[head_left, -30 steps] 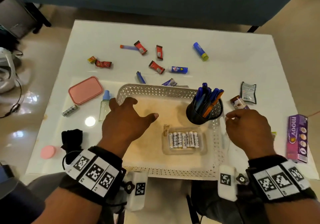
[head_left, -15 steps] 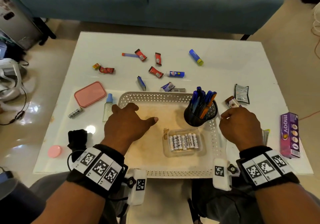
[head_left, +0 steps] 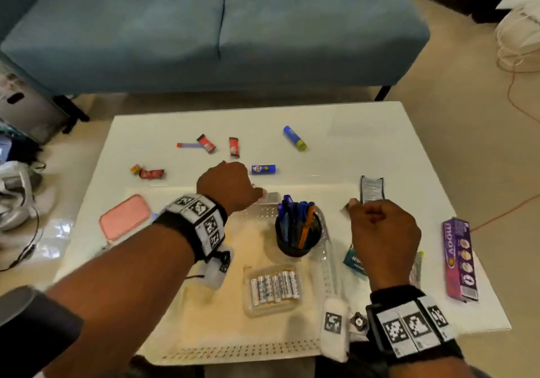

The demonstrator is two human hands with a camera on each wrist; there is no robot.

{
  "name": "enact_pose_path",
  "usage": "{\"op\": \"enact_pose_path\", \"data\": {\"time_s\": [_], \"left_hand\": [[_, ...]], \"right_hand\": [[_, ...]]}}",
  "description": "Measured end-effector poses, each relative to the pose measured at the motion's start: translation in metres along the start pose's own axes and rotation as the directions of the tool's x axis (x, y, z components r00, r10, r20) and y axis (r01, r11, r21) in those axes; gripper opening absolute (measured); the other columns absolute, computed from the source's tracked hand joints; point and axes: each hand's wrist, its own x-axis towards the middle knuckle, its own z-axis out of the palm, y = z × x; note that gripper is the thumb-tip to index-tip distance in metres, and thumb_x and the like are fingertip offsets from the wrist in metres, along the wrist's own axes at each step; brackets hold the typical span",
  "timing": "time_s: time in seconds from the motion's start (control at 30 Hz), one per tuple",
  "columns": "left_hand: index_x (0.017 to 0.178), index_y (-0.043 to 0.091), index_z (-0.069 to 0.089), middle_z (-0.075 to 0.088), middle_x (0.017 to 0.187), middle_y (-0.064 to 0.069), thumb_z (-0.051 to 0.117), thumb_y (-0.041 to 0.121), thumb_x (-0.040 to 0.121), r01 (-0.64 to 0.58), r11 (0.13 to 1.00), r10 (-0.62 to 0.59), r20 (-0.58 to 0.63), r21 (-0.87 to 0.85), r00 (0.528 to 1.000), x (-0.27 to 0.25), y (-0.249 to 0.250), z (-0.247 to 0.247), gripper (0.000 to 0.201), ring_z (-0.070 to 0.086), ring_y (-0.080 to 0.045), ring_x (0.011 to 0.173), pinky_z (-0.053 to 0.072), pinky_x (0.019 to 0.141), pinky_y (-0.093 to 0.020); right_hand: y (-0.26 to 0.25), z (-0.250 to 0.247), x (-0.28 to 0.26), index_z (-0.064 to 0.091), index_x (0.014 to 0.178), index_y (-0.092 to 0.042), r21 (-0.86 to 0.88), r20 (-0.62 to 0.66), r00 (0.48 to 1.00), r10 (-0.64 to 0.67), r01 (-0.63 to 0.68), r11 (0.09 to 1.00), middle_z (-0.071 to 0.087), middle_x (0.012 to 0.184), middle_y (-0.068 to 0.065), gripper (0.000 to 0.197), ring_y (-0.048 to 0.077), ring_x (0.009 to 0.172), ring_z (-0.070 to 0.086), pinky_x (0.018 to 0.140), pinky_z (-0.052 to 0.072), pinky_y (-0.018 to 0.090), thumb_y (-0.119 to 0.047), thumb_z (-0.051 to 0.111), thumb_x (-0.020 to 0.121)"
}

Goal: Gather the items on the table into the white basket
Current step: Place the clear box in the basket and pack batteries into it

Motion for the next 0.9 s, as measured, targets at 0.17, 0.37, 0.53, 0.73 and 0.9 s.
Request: {"op": "enact_pose_path", "data": {"time_s": [0.17,0.37,0.53,0.73,0.9], "left_hand": [[0.085,0.016,0.066,0.074,0.105,-0.007,0.073,0.058,0.081,0.037,0.998,-0.05,0.31,0.049,0.949,0.057,0.023,0.01,0.042,0.069,-0.026,0.097,0.056,0.085,-0.034],[0.117,0.009,0.066,0.066,0.113,-0.011,0.065,0.056,0.089,0.058,0.974,-0.143,0.39,0.221,0.91,0.081,0.04,0.03,0.054,0.063,-0.027,0.104,0.049,0.087,-0.03],[0.122,0.008,0.065,0.064,0.129,-0.013,0.048,0.045,0.1,-0.009,0.944,-0.131,0.401,0.33,0.907,0.088,0.044,0.037,0.046,0.061,-0.028,0.112,0.048,0.098,-0.033],[0.091,0.006,0.075,0.075,0.091,-0.013,0.078,0.036,0.08,0.137,0.983,-0.174,0.371,0.124,0.912,0.081,0.043,0.016,0.032,0.07,-0.027,0.083,0.058,0.078,-0.03],[0.082,0.01,0.072,0.074,0.078,-0.007,0.083,0.043,0.074,0.19,0.968,-0.16,0.178,-0.164,0.971,0.018,0.018,-0.036,0.036,0.073,-0.023,0.074,0.059,0.066,-0.031]], "right_hand": [[0.009,-0.017,0.014,0.069,0.072,-0.023,0.172,-0.01,0.996,0.094,-0.091,0.981,0.066,0.062,-0.01,0.017,0.003,0.062,0.063,0.062,0.045,0.023,-0.033,0.075,0.084],[0.03,-0.035,0.029,0.068,0.072,-0.023,0.28,-0.022,0.979,0.204,-0.19,0.941,0.066,0.062,-0.011,0.017,-0.003,0.057,0.061,0.055,0.042,0.015,-0.031,0.076,0.085],[0.042,-0.046,0.036,0.068,0.073,-0.023,0.301,-0.026,0.971,0.237,-0.218,0.928,0.065,0.062,-0.013,0.017,-0.009,0.054,0.059,0.047,0.038,0.005,-0.03,0.075,0.086],[0.047,-0.046,0.042,0.068,0.074,-0.021,0.263,-0.02,0.981,0.194,-0.182,0.948,0.065,0.062,-0.013,0.02,-0.009,0.053,0.059,0.047,0.037,0.007,-0.035,0.075,0.086],[0.033,-0.039,0.034,0.067,0.071,-0.024,0.199,0.026,0.996,0.082,-0.085,0.976,0.064,0.064,-0.013,0.02,-0.002,0.057,0.058,0.059,0.045,0.019,-0.038,0.074,0.084]]}}
